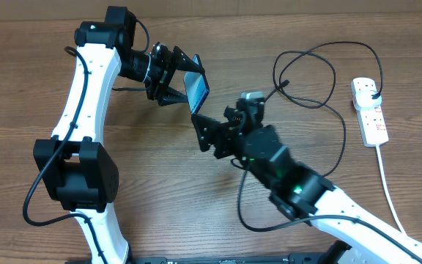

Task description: Plug charger to phone and switch on socket

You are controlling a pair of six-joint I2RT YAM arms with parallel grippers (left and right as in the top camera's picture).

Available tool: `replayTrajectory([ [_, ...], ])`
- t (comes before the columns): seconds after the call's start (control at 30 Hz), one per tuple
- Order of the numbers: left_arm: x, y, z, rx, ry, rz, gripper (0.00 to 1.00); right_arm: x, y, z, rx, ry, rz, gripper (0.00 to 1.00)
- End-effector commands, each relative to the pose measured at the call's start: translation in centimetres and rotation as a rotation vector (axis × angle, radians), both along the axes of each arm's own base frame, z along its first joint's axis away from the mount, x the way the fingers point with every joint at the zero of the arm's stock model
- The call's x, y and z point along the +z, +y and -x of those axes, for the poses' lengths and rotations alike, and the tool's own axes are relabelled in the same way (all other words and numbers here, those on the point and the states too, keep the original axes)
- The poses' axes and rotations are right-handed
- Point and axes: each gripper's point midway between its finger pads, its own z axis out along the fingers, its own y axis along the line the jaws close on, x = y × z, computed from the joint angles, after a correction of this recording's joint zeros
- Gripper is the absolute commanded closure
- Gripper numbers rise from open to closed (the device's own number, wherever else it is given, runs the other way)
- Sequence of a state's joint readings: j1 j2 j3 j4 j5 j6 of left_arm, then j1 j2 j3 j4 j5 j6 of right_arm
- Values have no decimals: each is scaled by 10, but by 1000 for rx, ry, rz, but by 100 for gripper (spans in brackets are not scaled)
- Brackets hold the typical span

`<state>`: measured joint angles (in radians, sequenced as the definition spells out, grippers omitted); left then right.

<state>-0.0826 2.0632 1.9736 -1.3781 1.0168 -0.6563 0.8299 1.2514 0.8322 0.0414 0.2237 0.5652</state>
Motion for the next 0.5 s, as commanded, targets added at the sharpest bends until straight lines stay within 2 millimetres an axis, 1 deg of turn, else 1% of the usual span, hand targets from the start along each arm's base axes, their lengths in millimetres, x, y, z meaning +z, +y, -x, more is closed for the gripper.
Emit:
replayTrajectory([
  [0.0, 15, 0, -3, 6, -35, 22, 33, 14, -2, -21, -108, -55, 35, 10],
  [0.2, 12, 2, -4, 9, -36, -1, 34, 7, 18, -41, -110, -52, 77, 11],
  [0.33, 12, 1, -4, 8, -36, 0, 34, 2, 28, -52, -115, -50, 81, 12],
  [0.47, 12, 1, -4, 8, -37, 0, 34, 0, 35, -58, -116, -63, 63, 20],
])
